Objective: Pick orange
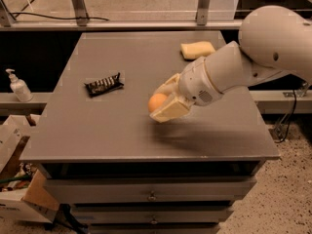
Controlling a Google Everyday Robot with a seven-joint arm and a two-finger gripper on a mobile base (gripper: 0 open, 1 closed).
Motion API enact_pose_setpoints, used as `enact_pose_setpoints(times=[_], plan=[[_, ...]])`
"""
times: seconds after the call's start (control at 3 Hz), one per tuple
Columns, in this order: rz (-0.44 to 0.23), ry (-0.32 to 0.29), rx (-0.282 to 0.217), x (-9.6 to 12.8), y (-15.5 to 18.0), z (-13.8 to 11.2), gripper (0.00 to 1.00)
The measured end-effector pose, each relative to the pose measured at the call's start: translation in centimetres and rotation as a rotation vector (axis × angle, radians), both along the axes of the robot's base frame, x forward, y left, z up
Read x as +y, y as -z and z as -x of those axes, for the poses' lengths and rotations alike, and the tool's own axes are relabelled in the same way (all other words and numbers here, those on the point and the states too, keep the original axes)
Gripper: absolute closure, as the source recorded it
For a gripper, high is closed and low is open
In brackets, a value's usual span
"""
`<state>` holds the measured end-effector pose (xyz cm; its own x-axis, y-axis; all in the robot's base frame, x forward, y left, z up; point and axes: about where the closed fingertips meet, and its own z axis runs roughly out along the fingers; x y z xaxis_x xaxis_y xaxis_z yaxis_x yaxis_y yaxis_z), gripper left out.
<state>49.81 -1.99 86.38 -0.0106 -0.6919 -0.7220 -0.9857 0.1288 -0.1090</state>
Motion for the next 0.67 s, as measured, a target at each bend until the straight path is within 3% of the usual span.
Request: enact_pose_setpoints(times=[0.33,0.67], plan=[[-0.038,0.010,-0.018,3.15,-2.39,-2.33,1.00],[-0.038,0.010,-0.018,3.16,-2.40,-2.33,1.00]])
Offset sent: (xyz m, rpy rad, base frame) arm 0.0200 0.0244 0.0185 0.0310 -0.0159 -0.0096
